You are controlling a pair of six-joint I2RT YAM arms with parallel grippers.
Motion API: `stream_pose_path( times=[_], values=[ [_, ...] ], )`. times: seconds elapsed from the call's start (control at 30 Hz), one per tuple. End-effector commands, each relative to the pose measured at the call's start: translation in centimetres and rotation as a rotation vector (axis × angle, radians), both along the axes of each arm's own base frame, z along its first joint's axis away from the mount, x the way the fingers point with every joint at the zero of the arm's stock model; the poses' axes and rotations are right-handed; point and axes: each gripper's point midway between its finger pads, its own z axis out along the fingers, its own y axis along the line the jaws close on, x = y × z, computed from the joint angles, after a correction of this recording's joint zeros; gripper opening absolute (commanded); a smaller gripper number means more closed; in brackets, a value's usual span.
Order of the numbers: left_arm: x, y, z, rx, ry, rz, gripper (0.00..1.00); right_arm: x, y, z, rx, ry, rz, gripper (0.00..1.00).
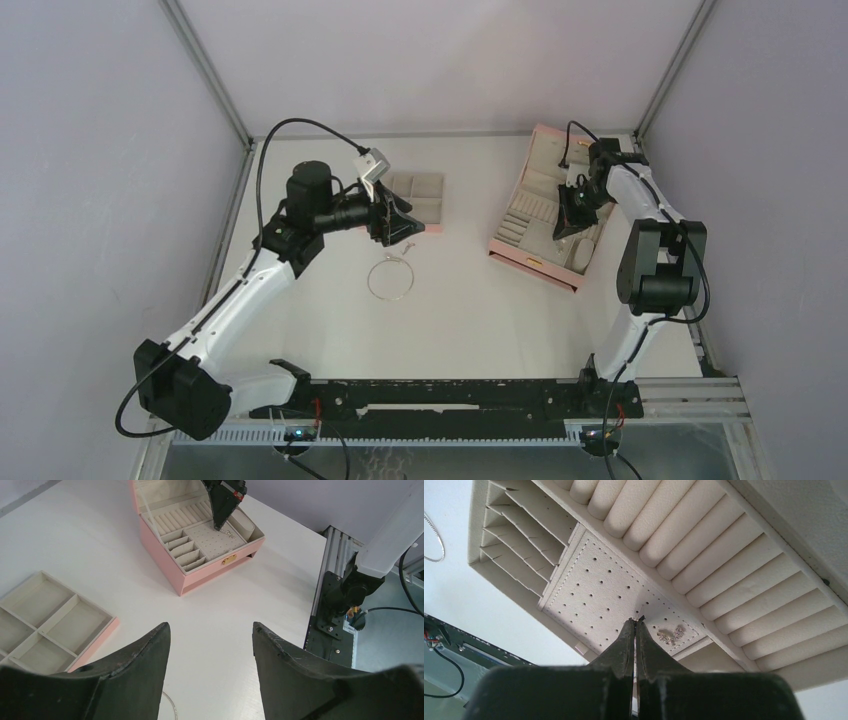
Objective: Organize the mixed jewelry
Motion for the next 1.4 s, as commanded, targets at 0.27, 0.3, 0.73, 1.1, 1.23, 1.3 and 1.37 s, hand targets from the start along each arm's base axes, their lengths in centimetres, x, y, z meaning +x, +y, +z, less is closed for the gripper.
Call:
stream_pose_path(
  times=[0.27, 0.3, 0.73, 1.1, 1.23, 1.3, 1.37],
  values=[
    [0.3, 0.0, 2.2, -0.020, -0.063, -0.001, 0.66, 1.6, -0.6, 1.0, -0.017, -0.090, 0.023, 0.00],
    [0.2, 0.0, 2.2, -0.021, -0.063, -0.005, 0.66, 1.5, -0.4, 1.2, 0.006, -0.092, 0.028, 0.00],
    [0.4, -0.1, 2.2, -0.023, -0.052, -0.004, 0.67, 1.3, -0.8, 1.6, 0.035, -0.083, 0.018, 0.00],
    [-0.1, -0.4, 2.0, -0.027, -0.045, -0.039, 0.66, 1.1, -0.8, 3.1, 0.048, -0.199, 0.129, 0.00],
    [-0.2, -0.4, 1.7, -0.026, -0.042, -0.039, 0.66, 0.7, 0.6, 2.8, 0.024, -0.207, 0.244, 0.00],
    [-0.2, -0.3, 1.6, -0.027, -0.039, -0.039, 0.66, 0.4, 1.0, 2.5, 0.021, -0.189, 0.276, 0.00],
    [-0.4, -0.3, 1.5, -0.026, -0.042, -0.039, 0.66, 0.2, 1.5, 2.3, 0.049, -0.181, 0.286, 0.00]
  ],
)
